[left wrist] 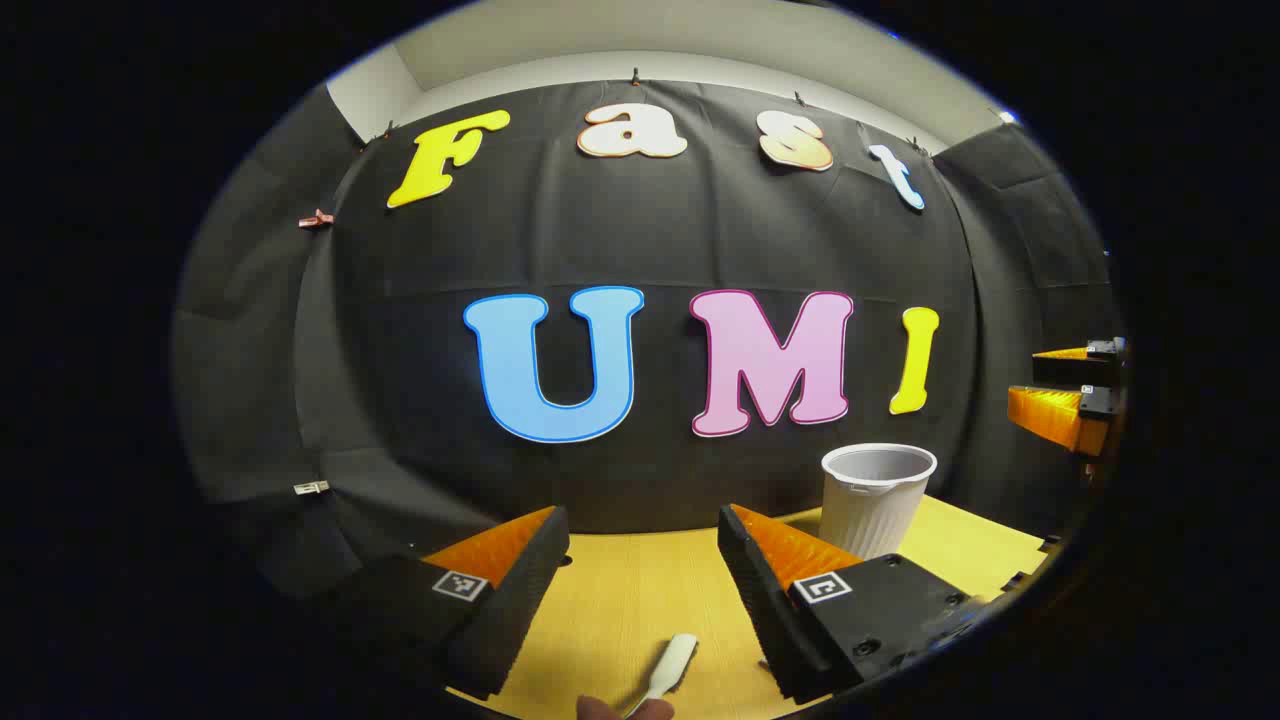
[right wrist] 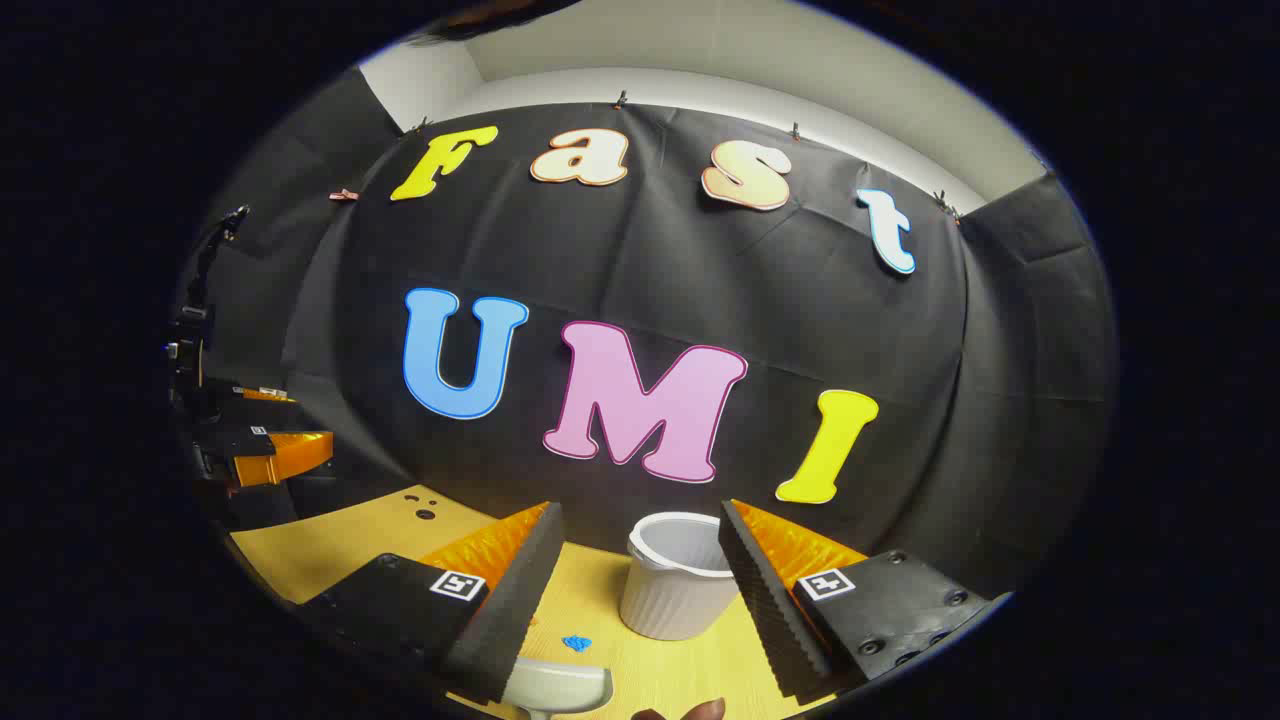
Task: Pick up the small broom and dustpan from the desktop, sweep the trash into the dustpan with the broom, and then empty the trash into the garbage bin.
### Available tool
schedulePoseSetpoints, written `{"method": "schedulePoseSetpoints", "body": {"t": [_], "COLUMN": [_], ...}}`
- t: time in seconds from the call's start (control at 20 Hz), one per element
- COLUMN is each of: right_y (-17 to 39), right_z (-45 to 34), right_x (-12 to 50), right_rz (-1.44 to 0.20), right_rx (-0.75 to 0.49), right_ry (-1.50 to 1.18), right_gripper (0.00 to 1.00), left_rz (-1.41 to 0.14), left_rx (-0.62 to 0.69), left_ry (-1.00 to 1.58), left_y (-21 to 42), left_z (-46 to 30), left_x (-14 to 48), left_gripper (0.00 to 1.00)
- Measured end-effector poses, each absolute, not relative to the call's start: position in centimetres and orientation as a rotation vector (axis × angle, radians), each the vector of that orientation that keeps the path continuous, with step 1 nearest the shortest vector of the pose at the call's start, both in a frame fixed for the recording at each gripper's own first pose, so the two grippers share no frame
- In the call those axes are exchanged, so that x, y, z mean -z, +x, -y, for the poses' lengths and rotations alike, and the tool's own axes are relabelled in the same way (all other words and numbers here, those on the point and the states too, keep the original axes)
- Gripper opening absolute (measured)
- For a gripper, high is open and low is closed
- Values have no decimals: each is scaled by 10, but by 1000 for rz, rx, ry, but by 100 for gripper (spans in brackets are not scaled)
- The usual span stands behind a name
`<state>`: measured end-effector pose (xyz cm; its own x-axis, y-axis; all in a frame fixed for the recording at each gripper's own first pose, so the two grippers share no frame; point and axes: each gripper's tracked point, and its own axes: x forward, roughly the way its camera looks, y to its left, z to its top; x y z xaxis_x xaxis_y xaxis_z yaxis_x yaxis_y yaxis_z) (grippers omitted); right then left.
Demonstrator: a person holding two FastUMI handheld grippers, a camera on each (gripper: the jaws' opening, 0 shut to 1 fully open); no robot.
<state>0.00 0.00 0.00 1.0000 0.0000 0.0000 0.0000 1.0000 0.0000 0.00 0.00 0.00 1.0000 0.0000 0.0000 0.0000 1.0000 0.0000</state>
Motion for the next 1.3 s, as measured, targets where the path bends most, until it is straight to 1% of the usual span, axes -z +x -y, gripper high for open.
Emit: {"method": "schedulePoseSetpoints", "body": {"t": [0.6, 0.7, 0.75, 0.85, 1.0, 1.15, 1.3], "right_y": [-1, -3, -6, -15, -41, -68, -88], "right_z": [0, -7, -16, -35, -52, -70, -85], "right_x": [4, 8, 13, 39, 102, 166, 233], "right_rz": [-16, -30, -48, -154, -402, -601, -755], "right_rx": [-2, -26, -59, -140, -208, -252, -278], "right_ry": [-7, 5, 17, 30, 26, 37, 43], "right_gripper": [97, 97, 97, 97, 98, 98, 97], "left_rz": [-13, -10, -12, -21, -38, -65, -94], "left_rx": [10, 16, 18, 18, 11, 17, 17], "left_ry": [-5, -1, 3, 7, 6, 2, 0], "left_y": [3, 4, 4, 3, -1, -8, -17], "left_z": [-2, -3, -4, -8, -15, -18, -20], "left_x": [9, 10, 12, 18, 33, 48, 64], "left_gripper": [95, 95, 95, 95, 95, 95, 95]}}
